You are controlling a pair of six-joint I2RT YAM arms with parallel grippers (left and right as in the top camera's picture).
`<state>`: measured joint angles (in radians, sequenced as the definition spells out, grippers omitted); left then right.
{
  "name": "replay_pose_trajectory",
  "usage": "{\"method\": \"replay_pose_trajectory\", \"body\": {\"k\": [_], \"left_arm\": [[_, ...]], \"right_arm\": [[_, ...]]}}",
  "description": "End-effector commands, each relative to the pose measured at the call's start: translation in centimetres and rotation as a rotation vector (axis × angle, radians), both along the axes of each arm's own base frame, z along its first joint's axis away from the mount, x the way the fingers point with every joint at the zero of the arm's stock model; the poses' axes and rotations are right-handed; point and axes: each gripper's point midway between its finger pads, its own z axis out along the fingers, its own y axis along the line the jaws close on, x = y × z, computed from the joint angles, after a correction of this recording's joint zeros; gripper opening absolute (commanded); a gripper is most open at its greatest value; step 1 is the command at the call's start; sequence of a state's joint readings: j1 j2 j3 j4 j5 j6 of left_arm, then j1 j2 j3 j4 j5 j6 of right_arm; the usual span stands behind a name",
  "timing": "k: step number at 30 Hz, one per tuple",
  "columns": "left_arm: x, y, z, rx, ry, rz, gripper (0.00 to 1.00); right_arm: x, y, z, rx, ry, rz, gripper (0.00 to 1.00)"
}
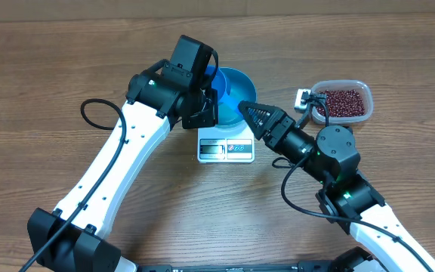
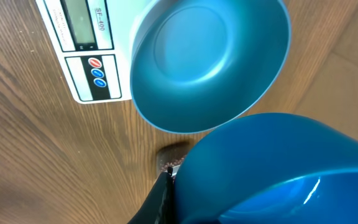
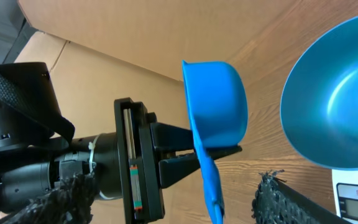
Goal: Scoop item into bowl and weigh 150g on scale
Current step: 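Release the scoop from the left gripper and raise the left arm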
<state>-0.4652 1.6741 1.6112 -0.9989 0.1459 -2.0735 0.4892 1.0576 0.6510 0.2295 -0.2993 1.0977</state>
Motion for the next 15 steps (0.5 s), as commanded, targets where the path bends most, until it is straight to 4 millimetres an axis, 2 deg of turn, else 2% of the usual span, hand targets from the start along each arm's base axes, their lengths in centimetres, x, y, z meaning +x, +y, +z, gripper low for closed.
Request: {"method": "replay_pose_trajectory", "body": {"k": [1, 8, 12, 15], "left_arm": [[0.55, -0.14, 0.78, 0.001, -0.028, 0.016, 0.05], [0.54, -0.14, 0.78, 0.001, -0.027, 0.016, 0.05], [0.51, -0.18, 0.77, 0.0, -0.026, 0.015, 0.05], [0.45, -0.28, 0.79, -0.005, -0.024, 0.011, 0.04]], "right_arm": [[0.36, 0.15, 1.35, 0.015, -0.027, -0.047, 0.76], [0.4, 0.48, 1.32, 0.018, -0.021, -0.12, 0.55], [0.47, 0.46, 1.57, 0.022, -0.031, -0.141, 0.54], [0.63, 0.3, 1.61, 0.023, -0.034, -0.155, 0.5]]}}
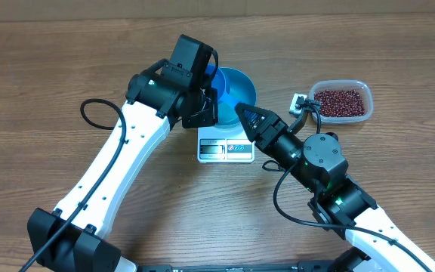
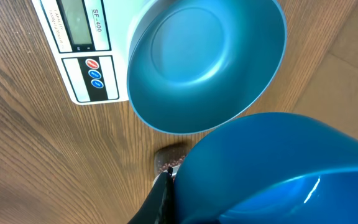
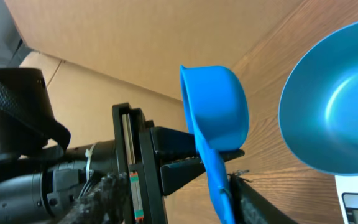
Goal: Scoop item into bowl and weigh 150g on scale
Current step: 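Release the scoop from the left gripper and raise the left arm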
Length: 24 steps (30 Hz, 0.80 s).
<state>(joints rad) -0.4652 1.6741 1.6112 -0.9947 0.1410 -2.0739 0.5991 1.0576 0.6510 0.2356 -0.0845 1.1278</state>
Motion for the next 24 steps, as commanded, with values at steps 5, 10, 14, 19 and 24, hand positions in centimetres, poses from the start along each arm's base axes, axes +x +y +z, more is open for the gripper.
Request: {"method": "replay_pose_trajectory", "body": {"k": [5, 10, 14, 19, 24], "left_arm": [[0.1, -0.7, 0.8, -0.029, -0.007, -0.006, 0.04], [-0.1, -1.0, 0.8, -0.043, 0.001, -0.016, 0.05], [-0.3, -1.1, 0.8, -0.047, 0.011, -0.02, 0.05], [-0.5, -0.9, 0.6, -0.038, 0.022, -0.017, 0.04], [-0.5, -0.8, 0.6, -0.037, 0.022, -0.016, 0.05]], "right_arm": [[1.1, -0.4, 1.1, 0.015, -0.029, -0.067, 0.44], [2.0, 0.2, -0.2, 0.024, 0.007, -0.07, 0.44], [2.6, 0.7, -0.6, 0.03, -0.001, -0.066, 0.38], [2.7, 0.8, -0.6, 0.033, -0.005, -0.066, 0.29], [2.7, 0.8, -0.6, 0.032, -0.004, -0.066, 0.28]]}}
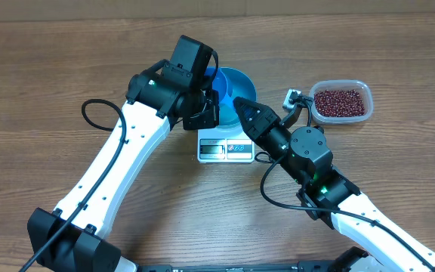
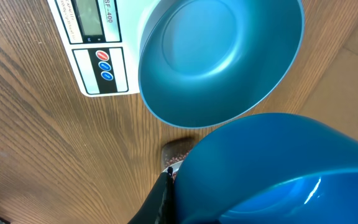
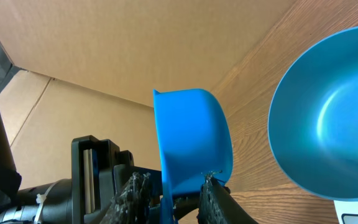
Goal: Scoop item into bowl and weigh 150g on scale
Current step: 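Release the scoop from the left gripper and raise the left arm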
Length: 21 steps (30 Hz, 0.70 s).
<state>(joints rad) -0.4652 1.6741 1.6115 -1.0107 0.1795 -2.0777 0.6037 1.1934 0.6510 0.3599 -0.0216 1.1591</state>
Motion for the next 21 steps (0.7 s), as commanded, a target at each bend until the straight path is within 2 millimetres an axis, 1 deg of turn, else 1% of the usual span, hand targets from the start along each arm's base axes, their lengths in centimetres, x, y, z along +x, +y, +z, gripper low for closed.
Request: {"method": "replay_pose_trajectory", "body": {"k": [1, 6, 8, 12, 14, 17, 21], "left_arm": [[0.11, -0.42, 0.69, -0.013, -0.009, -0.001, 0.05], [0.2, -0.26, 0.65, -0.007, -0.011, 0.004, 0.05], [0.2, -0.25, 0.65, -0.007, -0.011, 0.005, 0.04], [0.2, -0.25, 0.65, -0.007, -0.011, 0.005, 0.04], [0.2, -0.25, 0.65, -0.007, -0.011, 0.005, 0.05], [0.18, -0.26, 0.65, -0.007, -0.01, 0.004, 0.04], [0.15, -0.33, 0.68, -0.011, -0.009, 0.002, 0.04]], "right_arm": [[0.17, 0.14, 1.48, 0.02, -0.03, -0.005, 0.28], [0.18, 0.13, 1.47, 0.019, -0.029, -0.005, 0.28], [0.17, 0.14, 1.46, 0.019, -0.029, -0.005, 0.24], [0.18, 0.12, 1.37, 0.017, -0.026, -0.005, 0.11], [0.17, 0.11, 1.26, 0.015, -0.022, -0.005, 0.06], [0.16, 0.11, 1.19, 0.013, -0.02, -0.005, 0.04], [0.16, 0.11, 1.19, 0.013, -0.02, -0.005, 0.04]]}}
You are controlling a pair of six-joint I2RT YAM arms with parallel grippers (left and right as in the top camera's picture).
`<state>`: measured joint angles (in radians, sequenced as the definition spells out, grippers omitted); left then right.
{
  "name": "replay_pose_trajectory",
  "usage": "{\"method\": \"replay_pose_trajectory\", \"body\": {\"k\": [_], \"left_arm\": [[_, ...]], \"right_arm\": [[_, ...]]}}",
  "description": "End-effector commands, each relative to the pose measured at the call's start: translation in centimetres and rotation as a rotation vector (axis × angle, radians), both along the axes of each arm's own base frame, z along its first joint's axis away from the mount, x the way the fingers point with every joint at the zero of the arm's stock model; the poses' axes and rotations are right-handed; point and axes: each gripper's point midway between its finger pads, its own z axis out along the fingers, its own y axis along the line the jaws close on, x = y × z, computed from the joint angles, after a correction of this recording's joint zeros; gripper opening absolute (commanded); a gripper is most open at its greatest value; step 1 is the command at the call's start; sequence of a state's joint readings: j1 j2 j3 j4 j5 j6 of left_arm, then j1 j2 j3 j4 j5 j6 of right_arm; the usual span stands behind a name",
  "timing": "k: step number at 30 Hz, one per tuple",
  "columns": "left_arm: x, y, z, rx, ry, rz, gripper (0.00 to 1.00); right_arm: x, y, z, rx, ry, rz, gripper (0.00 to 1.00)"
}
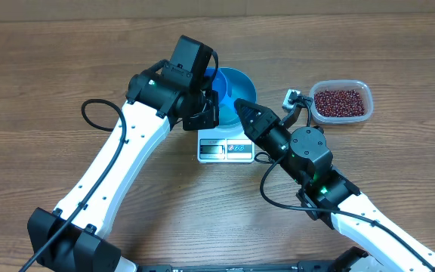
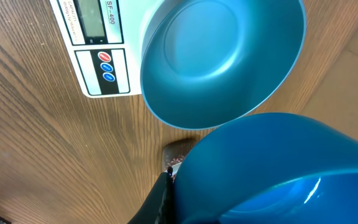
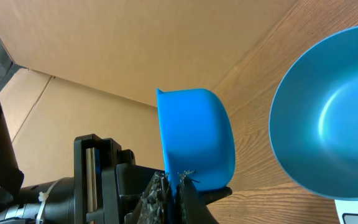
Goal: Scoop item into bowl and weigh 150g on scale
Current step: 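Release the scoop from the left gripper and raise the left arm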
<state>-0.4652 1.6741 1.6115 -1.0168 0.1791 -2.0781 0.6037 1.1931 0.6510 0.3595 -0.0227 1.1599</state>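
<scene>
A blue scoop (image 3: 197, 137) hangs beside the empty blue bowl (image 1: 238, 83), which stands on the white scale (image 1: 226, 149). My left gripper (image 1: 208, 106) is shut on the scoop; in the left wrist view the scoop (image 2: 278, 174) fills the lower right, with one dark finger (image 2: 162, 199) against it. My right gripper (image 3: 174, 177) has come in from the right and is shut on the scoop's handle, just below the cup. In the overhead view the right gripper (image 1: 242, 108) sits at the bowl's front edge. The scoop's inside is hidden.
A clear tub of red beans (image 1: 341, 100) stands to the right of the scale, with a small white part (image 1: 291, 97) beside it. The scale's display and buttons (image 2: 92, 37) face the front. A black cable (image 1: 89, 113) loops left of the left arm.
My right gripper's fingers stood apart on either side of the scoop's handle; now they are pressed together on it. Both arms, the bowl and the scale are in the same places.
My left gripper held the scoop beside the bowl throughout. My right gripper was first open and short of the scoop, then closer, then open around the handle. Now it is shut on the handle, so both grippers hold the scoop.
</scene>
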Motion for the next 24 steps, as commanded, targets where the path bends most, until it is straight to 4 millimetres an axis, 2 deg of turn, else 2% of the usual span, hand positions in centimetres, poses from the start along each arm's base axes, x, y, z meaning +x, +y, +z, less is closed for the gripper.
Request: {"method": "replay_pose_trajectory", "body": {"k": [1, 14, 16, 18, 20, 21, 24], "left_arm": [[0.27, -0.39, 0.75, -0.014, -0.014, 0.002, 0.05], [0.21, -0.44, 0.73, -0.015, -0.013, -0.002, 0.05], [0.23, -0.43, 0.75, -0.016, -0.014, -0.002, 0.14], [0.23, -0.43, 0.74, -0.015, -0.013, -0.002, 0.32], [0.28, -0.45, 0.78, -0.017, -0.016, -0.002, 0.89], [0.32, -0.47, 0.81, -0.017, -0.018, -0.002, 1.0], [0.57, -0.63, 1.0, -0.021, -0.034, -0.012, 1.0]], "right_arm": [[0.18, 0.09, 1.18, 0.012, -0.02, -0.007, 0.04], [0.18, 0.09, 1.19, 0.012, -0.021, -0.007, 0.04], [0.19, 0.09, 1.2, 0.013, -0.021, -0.007, 0.04], [0.25, 0.01, 1.2, 0.012, -0.021, -0.011, 0.04], [0.32, -0.09, 1.2, 0.011, -0.022, -0.019, 0.04], [0.33, -0.11, 1.2, 0.011, -0.022, -0.02, 0.04], [0.36, -0.15, 1.2, 0.011, -0.022, -0.021, 0.04]]}}
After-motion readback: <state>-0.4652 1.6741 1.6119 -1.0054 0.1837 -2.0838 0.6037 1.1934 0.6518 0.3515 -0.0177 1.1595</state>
